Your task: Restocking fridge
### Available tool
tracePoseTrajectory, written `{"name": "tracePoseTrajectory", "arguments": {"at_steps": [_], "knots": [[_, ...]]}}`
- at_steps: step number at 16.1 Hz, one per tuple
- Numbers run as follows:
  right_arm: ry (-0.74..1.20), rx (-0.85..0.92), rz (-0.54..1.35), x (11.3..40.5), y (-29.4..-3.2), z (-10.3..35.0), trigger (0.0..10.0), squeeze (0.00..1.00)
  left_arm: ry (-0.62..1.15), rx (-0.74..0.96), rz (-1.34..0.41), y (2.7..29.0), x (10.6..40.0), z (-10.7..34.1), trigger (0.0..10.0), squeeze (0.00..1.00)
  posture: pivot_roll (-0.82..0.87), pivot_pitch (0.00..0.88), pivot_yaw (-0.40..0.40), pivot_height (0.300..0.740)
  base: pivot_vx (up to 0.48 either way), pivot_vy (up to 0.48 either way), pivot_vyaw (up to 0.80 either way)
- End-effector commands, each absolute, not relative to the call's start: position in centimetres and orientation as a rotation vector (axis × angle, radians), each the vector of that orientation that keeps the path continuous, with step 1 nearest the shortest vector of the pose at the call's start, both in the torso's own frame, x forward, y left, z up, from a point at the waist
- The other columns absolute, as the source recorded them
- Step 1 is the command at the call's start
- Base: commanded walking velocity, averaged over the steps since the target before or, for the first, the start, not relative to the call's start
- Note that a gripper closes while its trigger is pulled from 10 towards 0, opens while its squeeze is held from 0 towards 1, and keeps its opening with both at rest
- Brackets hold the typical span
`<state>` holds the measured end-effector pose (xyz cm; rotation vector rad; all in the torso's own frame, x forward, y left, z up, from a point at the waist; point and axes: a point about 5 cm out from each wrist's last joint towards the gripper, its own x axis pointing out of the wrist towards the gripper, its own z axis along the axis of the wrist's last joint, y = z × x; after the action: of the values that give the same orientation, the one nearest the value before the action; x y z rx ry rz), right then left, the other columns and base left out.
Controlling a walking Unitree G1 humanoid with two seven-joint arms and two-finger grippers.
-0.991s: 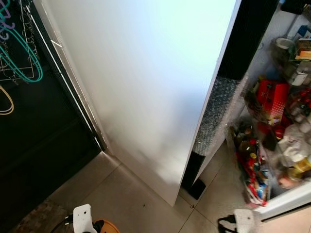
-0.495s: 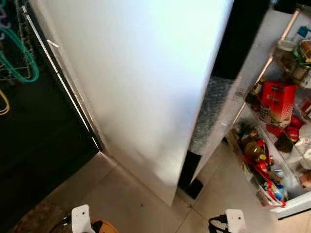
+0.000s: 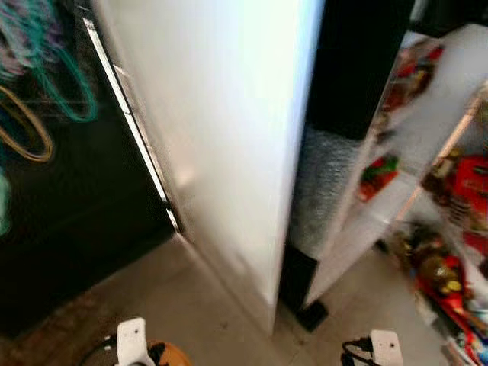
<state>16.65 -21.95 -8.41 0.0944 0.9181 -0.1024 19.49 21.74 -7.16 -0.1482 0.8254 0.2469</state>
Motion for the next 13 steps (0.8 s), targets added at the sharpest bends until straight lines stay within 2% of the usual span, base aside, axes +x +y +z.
{"name": "tracePoseTrajectory", "arguments": {"at_steps": [1,4,8,13], "knots": [[0.925,0.112,-0.104,16.40,-21.39,-8.64,10.0,0.00,0.899,-0.137,0.251,22.03,17.76,-8.04,10.0,0.00,-0.04,0.098,0.007,0.740,0.000,-0.352,0.00],[0.929,0.108,-0.094,16.27,-21.11,-8.74,10.0,0.00,0.895,-0.132,0.251,22.15,17.85,-7.97,10.0,0.00,-0.03,0.089,0.009,0.740,0.000,-0.350,0.00],[0.926,0.101,-0.086,16.26,-21.00,-8.74,10.0,0.00,0.884,-0.130,0.249,22.07,18.10,-7.85,10.0,0.00,-0.03,0.091,0.009,0.740,0.000,-0.351,0.70],[0.930,0.122,-0.113,16.23,-21.04,-8.78,10.0,0.00,0.872,-0.133,0.249,21.91,18.45,-7.71,10.0,0.00,-0.04,0.107,0.012,0.740,0.000,-0.352,0.00]]}}
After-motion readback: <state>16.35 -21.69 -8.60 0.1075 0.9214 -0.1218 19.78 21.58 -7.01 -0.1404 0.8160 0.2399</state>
